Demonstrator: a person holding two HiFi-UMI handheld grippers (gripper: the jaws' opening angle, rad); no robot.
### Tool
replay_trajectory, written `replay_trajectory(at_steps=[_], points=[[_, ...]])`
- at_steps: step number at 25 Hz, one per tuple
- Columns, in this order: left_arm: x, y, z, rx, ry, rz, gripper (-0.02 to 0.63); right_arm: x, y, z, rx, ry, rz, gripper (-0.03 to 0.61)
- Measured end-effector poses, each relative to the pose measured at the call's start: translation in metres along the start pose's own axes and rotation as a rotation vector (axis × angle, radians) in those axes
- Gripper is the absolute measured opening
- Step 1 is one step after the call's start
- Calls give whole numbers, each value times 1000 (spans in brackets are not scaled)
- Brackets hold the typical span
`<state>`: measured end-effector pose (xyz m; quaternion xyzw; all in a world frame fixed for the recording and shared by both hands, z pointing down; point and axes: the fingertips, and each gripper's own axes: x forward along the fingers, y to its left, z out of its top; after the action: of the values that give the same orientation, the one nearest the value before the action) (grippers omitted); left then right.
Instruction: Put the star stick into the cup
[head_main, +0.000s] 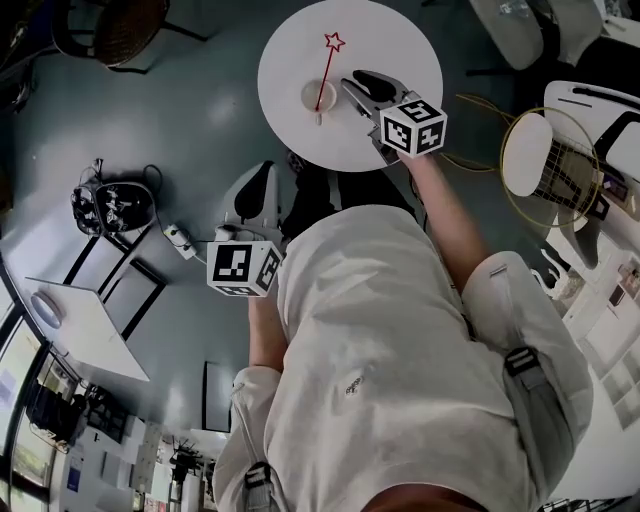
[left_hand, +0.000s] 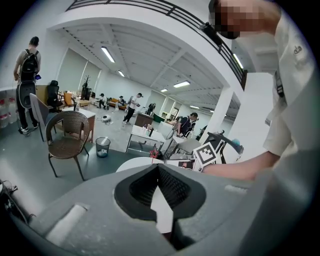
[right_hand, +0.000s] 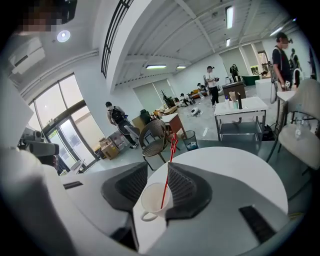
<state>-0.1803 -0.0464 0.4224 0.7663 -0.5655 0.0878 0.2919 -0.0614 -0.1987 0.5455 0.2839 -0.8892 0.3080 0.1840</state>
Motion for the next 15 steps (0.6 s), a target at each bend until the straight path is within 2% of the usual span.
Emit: replay_trajectory(at_steps=[8,15], points=[[-12,-10,1,65,-19,-92,11,-40,25,-8,-35,-47,-60,92],[-31,-14,4,90,-41,-120,11,-61,47,-21,-60,-57,-83,21]])
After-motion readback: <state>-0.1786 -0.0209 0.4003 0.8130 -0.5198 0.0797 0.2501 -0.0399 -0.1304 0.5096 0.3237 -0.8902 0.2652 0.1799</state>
